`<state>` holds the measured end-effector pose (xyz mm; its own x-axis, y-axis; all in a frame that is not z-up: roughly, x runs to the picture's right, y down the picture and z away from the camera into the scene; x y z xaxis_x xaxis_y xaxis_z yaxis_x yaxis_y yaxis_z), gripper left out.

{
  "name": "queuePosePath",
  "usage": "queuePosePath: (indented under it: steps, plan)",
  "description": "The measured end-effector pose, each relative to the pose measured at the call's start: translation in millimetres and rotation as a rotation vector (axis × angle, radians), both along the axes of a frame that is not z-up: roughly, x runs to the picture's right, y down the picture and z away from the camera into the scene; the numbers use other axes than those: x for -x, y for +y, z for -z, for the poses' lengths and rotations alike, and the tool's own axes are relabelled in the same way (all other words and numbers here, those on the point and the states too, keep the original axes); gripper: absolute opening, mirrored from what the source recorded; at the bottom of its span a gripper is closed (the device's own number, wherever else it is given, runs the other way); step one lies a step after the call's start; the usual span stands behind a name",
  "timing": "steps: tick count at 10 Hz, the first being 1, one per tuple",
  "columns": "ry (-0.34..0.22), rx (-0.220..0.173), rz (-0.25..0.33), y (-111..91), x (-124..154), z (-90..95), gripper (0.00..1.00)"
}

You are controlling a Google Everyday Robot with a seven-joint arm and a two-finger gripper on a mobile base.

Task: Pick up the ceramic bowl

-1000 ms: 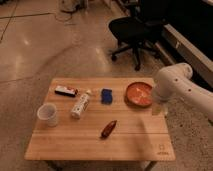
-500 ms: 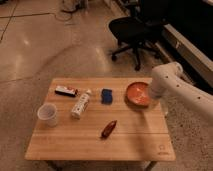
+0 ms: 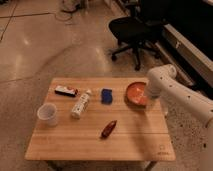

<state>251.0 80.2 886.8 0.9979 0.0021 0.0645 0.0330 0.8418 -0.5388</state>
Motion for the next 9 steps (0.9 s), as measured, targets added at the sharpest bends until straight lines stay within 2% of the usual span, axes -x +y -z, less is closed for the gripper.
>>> queuePosePath:
  steps: [4,6,9]
  plan:
    - [-0.012,0.019,-0.013,13.2,-4.6,-18.5,0.64]
    - [-0.008,0.021,-0.012,13.1,-7.2,-24.9,0.50]
    - [-0.014,0.015,-0.012,9.1,-8.9,-26.7,0.18]
